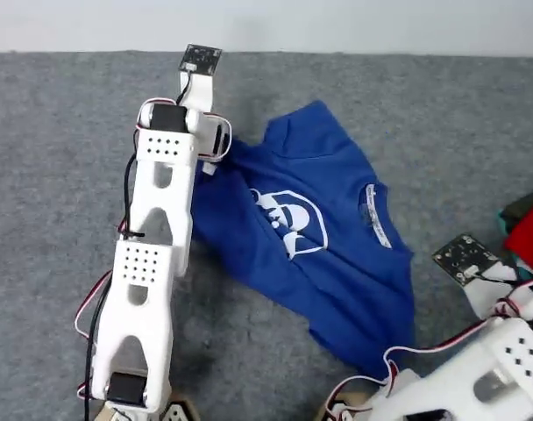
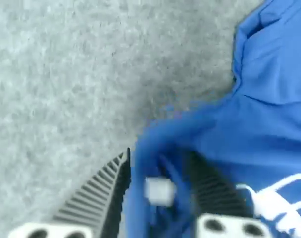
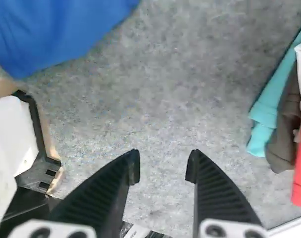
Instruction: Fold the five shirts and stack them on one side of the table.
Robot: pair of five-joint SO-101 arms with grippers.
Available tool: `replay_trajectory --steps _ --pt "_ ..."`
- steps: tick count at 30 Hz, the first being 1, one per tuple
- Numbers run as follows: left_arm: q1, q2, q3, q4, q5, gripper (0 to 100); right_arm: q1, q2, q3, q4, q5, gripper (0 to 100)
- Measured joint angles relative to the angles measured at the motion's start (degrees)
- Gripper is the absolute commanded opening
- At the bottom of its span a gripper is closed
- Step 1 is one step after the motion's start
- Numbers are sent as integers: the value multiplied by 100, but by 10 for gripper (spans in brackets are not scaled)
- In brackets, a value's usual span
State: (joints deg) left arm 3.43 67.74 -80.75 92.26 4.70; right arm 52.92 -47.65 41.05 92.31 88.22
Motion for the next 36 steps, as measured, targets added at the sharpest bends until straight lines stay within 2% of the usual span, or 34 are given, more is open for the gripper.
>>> replay_trajectory --steps 6,12,15,18,22,27,32,36 --pt "-176 0 -440 580 264 246 0 0 26 0 -9 144" --pt "-176 -308 -589 659 448 248 0 0 26 0 -9 144" --pt "167 -853 220 668 466 250 0 0 26 0 -9 144" --pt "774 -1468 1538 668 589 258 0 0 26 0 -9 144" --pt "1292 -1943 3007 668 1257 273 0 0 26 0 -9 144" --pt "1037 -1960 3490 668 1943 273 0 0 26 0 -9 144" --pt "387 -1670 3516 668 2374 261 0 0 26 0 -9 144" --pt "158 -1565 3525 668 2312 116 0 0 26 0 -9 144"
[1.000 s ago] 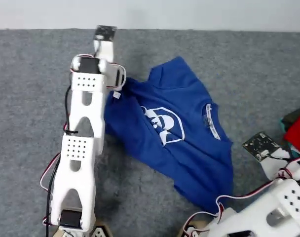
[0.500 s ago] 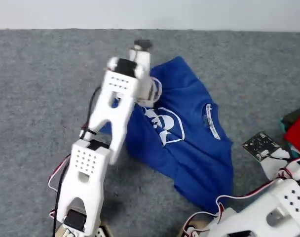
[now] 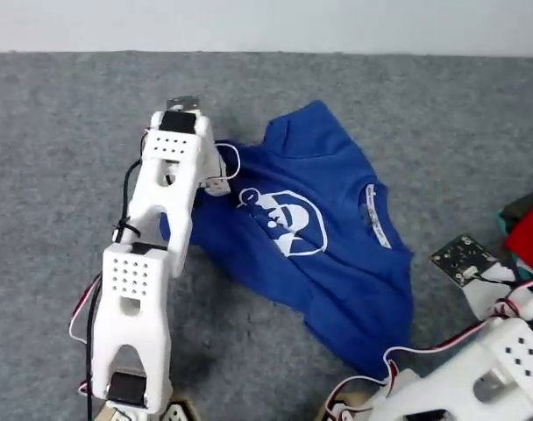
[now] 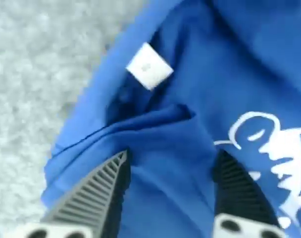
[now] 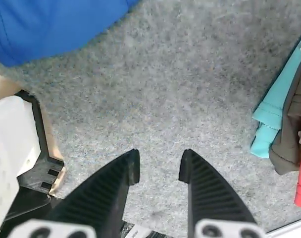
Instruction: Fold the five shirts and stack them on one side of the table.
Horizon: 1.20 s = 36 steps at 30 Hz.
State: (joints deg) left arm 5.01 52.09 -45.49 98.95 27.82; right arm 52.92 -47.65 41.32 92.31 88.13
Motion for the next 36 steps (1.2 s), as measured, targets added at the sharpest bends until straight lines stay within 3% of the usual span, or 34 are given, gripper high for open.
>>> replay_trajectory --steps 2,9,12,19,25,29,36 --pt "35 9 9 0 -290 14 0 0 0 0 0 144" --pt "193 -62 141 0 -1143 12 -396 0 0 167 0 147" --pt "176 -396 396 0 -1187 12 -1073 0 0 536 -369 147" --pt "185 -1714 1688 0 -1213 13 -3174 0 18 695 -2259 156" --pt "185 -2523 2743 0 -1213 13 -4563 0 527 695 -2690 362" --pt "185 -2620 2875 0 -1213 13 -4624 0 1029 695 -2655 364" --pt "-79 -2655 2892 0 -1213 14 -3613 0 1389 404 -1670 238"
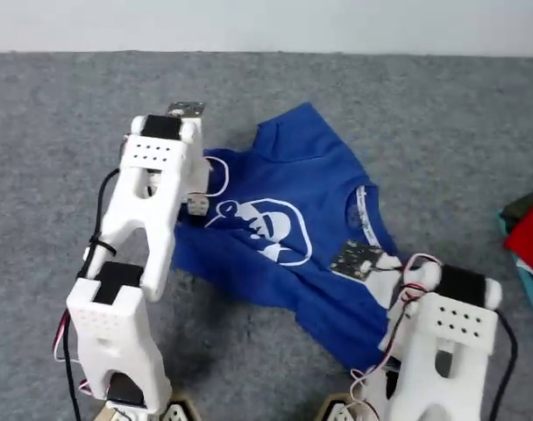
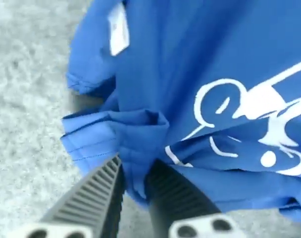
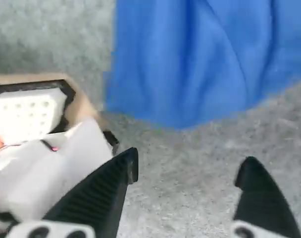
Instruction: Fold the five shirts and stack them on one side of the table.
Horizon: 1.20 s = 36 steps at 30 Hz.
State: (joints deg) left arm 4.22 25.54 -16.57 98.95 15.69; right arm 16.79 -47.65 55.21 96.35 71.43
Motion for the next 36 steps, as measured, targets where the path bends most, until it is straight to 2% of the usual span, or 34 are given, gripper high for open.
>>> replay_trajectory --steps 9,14,16,19,21,23,29,33,36 --pt "-545 0 0 0 0 15 149 -26 211 -97 281 216" --pt "-545 0 0 0 0 24 -580 -26 352 -290 290 216" --pt "-545 0 0 0 0 70 -721 -26 510 -466 290 216" --pt "-554 0 -97 0 0 193 -800 -114 835 -835 308 216" --pt "-571 0 -352 0 0 271 -818 18 1029 -1090 316 216" --pt "-589 0 -800 0 0 309 -905 -88 1213 -1284 316 216" --pt "-580 -18 -2048 0 123 255 -1002 290 1415 -1662 316 212" --pt "-668 -79 -1978 0 123 239 -1011 923 1521 -2136 299 206" --pt "-800 -290 -1468 0 123 239 -1029 1284 1512 -2497 299 117"
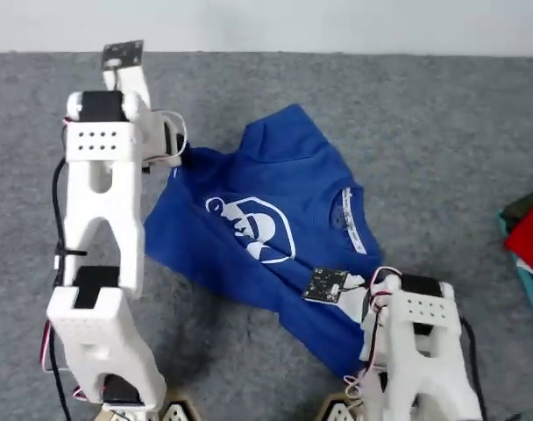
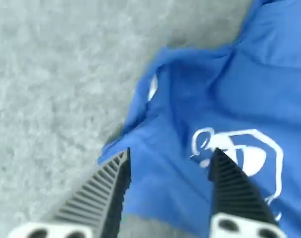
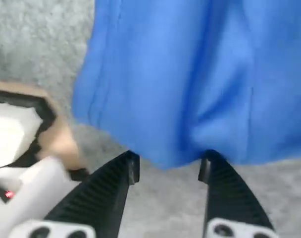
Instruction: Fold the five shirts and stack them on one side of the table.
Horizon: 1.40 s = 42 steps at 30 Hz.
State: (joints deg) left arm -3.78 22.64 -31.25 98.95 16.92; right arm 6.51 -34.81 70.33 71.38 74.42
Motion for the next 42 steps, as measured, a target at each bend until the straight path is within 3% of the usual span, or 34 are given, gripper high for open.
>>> replay_trajectory --steps 3,9,18,21,33,42 --pt "18 -360 730 0 0 239 35 387 -114 -404 0 8" --pt "18 -686 1556 0 -141 239 44 721 -404 -510 -9 20" --pt "18 -105 1679 -26 -492 242 809 484 -1644 -26 -9 20" --pt "44 343 1512 -35 -492 241 1204 475 -1820 -18 -9 20" --pt "404 1310 -316 0 -53 242 1266 475 -1820 185 -9 20" --pt "378 1459 -378 0 -35 239 1266 475 -1820 185 -9 20"
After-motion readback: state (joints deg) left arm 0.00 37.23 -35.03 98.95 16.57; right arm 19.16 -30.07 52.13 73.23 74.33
